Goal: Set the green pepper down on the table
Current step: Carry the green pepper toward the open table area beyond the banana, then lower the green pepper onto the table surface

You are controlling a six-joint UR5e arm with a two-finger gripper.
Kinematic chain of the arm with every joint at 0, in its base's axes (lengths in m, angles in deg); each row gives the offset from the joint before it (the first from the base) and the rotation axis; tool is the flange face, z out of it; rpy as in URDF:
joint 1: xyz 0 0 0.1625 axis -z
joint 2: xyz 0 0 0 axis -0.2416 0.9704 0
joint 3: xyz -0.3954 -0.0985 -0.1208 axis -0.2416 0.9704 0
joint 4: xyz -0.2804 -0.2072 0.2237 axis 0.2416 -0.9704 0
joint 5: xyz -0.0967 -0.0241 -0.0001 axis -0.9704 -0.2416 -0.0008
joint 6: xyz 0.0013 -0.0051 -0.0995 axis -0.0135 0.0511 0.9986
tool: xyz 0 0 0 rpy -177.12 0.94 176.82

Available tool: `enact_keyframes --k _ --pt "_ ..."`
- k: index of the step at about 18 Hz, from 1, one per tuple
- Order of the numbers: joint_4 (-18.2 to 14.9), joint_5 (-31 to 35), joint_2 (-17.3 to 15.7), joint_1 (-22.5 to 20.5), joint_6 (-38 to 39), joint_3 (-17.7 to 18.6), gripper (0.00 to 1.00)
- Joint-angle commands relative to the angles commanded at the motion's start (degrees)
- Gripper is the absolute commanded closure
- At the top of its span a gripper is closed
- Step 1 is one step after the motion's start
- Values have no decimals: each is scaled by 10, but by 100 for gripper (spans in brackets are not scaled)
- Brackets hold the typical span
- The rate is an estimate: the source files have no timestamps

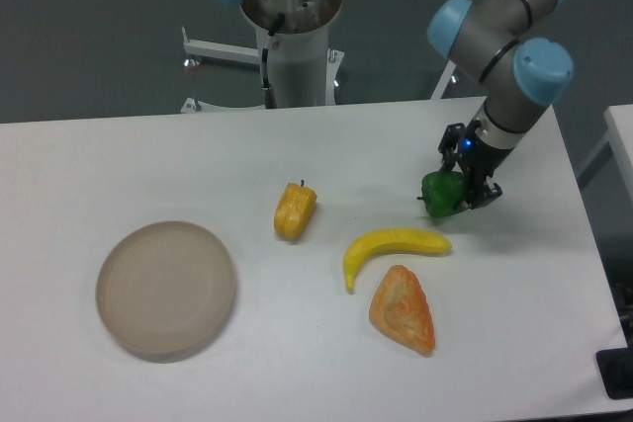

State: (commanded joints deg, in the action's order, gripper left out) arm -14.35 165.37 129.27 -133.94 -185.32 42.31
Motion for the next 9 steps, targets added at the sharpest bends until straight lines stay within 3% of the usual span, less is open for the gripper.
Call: enact_keyframes --k 9 --pt "2 -11 0 4 36 14 59"
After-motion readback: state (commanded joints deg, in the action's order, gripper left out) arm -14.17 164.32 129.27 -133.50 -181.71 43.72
